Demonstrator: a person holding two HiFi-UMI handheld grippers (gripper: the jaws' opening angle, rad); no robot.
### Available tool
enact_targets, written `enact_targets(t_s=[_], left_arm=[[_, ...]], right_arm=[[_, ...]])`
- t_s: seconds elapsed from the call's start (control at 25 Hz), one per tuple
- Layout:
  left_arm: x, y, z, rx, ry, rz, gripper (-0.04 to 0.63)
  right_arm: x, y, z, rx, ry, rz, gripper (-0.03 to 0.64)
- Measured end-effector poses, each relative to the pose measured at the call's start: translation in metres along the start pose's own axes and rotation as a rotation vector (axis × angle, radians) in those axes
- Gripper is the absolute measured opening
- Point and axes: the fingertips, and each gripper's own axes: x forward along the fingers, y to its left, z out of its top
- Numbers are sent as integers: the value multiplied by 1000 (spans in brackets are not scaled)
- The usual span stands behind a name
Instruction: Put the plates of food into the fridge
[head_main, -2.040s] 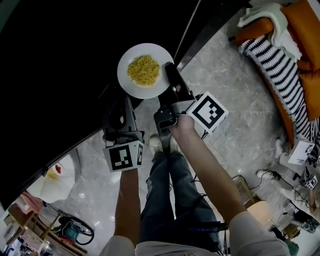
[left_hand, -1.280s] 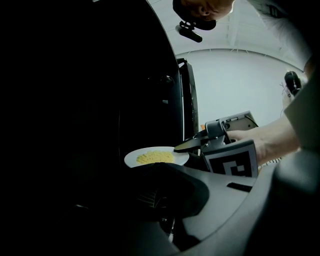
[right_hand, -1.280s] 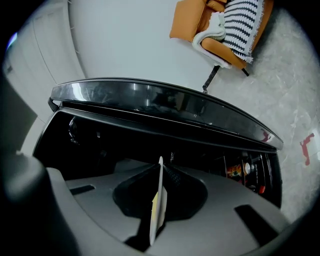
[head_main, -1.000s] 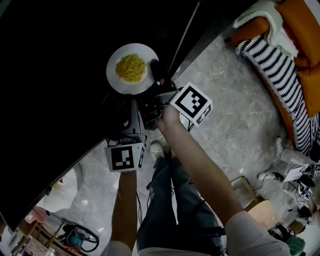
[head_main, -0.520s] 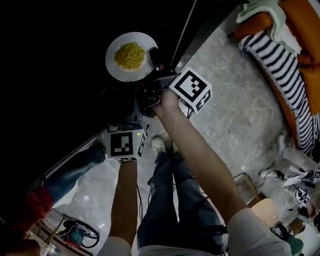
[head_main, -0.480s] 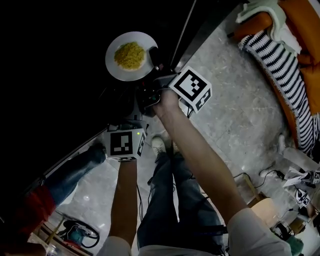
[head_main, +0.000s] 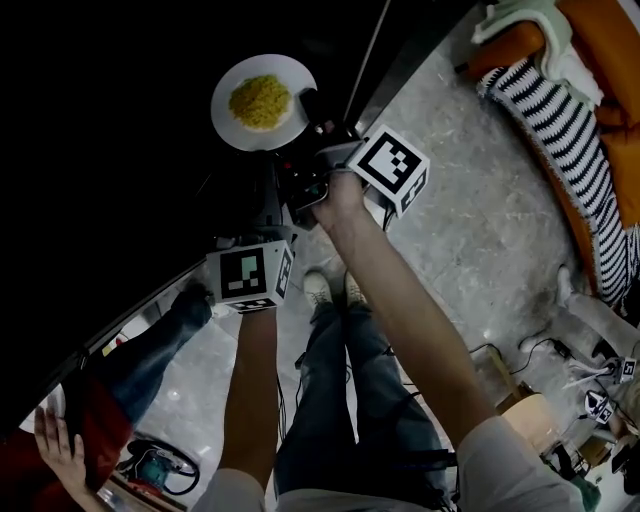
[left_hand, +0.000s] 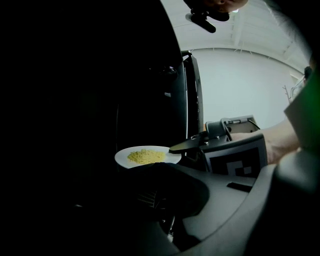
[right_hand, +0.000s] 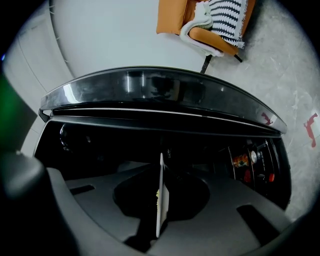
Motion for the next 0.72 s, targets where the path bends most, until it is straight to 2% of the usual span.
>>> enact_targets(t_s=[0.12, 0.32, 0.72], left_arm=[[4, 10, 0, -16, -1, 37, 6], [8, 16, 5, -25, -12, 56, 6], [12, 28, 7, -63, -20, 97, 6]], right_arm=[[0, 0, -2, 11, 18, 17, 21], [-4, -1, -6, 1, 46, 4, 21], [-22, 4, -24, -74, 119, 13, 23]])
